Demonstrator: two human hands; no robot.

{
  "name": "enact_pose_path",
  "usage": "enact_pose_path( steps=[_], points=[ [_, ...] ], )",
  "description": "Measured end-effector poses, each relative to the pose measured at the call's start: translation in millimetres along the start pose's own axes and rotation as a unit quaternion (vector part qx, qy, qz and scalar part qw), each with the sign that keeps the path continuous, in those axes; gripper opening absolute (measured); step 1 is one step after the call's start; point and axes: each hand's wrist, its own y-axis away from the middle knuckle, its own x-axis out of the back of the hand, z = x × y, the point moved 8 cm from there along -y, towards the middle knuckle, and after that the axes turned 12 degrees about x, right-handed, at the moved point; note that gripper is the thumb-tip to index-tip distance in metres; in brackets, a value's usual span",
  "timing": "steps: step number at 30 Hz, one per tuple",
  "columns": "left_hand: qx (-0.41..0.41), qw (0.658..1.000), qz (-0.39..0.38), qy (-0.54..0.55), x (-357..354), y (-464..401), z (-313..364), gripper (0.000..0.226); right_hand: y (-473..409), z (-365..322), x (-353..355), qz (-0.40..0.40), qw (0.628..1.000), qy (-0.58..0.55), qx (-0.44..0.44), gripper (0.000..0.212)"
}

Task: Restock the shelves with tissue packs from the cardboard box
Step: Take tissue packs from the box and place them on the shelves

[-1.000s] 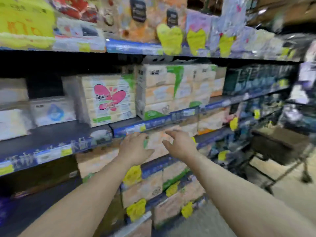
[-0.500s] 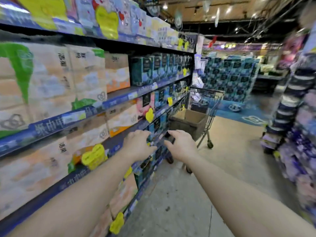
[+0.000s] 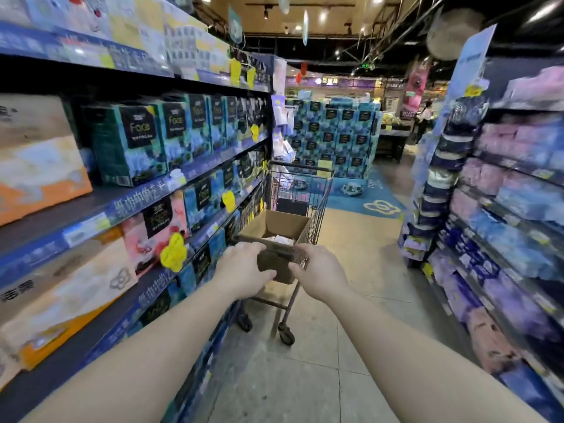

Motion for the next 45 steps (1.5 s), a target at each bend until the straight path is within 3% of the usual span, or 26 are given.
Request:
enact_pose_path(
  steps=[6, 16, 36, 45],
  points=[
    [0.002, 1.0, -0.002, 0.006, -56, -124, 51, 0.061, -113, 101, -20, 0.001, 1.0, 0.005, -0.001, 0.052],
    [0.113, 0.993, -0.02, 0.038, -114, -328, 105, 0.07, -317, 243, -21, -0.067, 0.997, 0.015, 0.033, 0.053],
    [0.231, 0.963, -0.121, 0.071, -226, -674, 27, 0.07, -661, 367, -168, -0.203, 0.979, 0.02, 0.019, 0.061],
    [0.387, 0.888, -0.176, 0.173, -310, -715, -47, 0.089, -738, 396, -314, -0.39, 0.915, 0.071, 0.082, 0.063]
  ],
)
